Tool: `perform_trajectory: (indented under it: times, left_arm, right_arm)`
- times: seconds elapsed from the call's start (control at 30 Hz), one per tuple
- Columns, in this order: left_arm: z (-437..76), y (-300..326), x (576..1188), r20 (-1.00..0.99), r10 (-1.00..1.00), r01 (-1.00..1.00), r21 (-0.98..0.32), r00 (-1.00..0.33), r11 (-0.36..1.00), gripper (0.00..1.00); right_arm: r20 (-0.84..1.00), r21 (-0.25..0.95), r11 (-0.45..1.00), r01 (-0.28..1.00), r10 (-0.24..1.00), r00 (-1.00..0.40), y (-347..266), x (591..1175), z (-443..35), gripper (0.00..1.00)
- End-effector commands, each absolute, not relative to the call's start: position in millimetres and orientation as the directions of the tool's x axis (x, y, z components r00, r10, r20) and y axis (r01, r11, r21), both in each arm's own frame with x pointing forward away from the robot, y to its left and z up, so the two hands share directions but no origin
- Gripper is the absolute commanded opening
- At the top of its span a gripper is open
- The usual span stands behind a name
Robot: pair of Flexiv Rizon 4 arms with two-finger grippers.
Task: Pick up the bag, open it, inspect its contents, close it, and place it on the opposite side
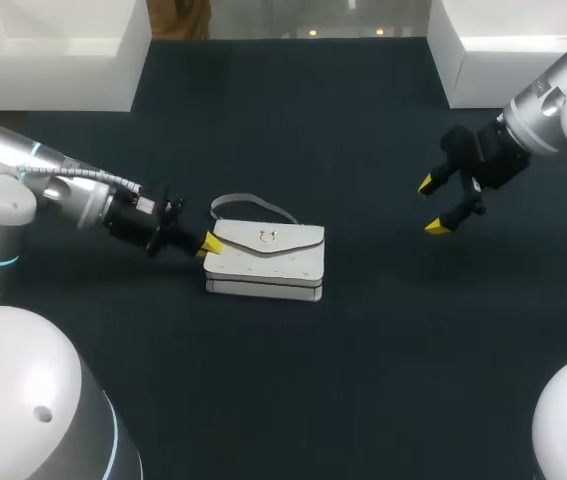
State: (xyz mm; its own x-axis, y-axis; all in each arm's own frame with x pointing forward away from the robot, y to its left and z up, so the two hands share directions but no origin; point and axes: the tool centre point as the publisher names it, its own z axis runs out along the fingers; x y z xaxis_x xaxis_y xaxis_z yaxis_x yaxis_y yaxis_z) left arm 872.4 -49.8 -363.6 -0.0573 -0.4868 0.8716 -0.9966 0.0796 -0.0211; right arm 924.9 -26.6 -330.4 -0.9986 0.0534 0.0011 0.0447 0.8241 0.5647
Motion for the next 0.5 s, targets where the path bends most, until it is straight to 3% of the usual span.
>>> perform_trajectory:
  times: [0.03,0.2,0.5]
  left_arm:
    - [-370.0,-67.7,860.3,0.872,-0.487,-0.998,-0.066,-0.046,-0.025,0.00]
    - [-370.9,-78.4,864.5,0.885,-0.466,-0.993,-0.062,-0.009,-0.097,0.00]
    - [-360.5,-104.6,878.8,0.893,-0.451,-0.997,-0.050,-0.017,-0.061,0.00]
  right_arm:
    - [0.000,0.565,0.824,0.045,0.054,-0.999,-26.6,924.5,-330.4,1.00]
    - [0.000,0.565,0.824,0.045,0.054,-0.999,-26.6,924.5,-330.4,1.00]
    - [0.000,0.565,0.824,0.045,0.054,-0.999,-26.6,924.5,-330.4,1.00]
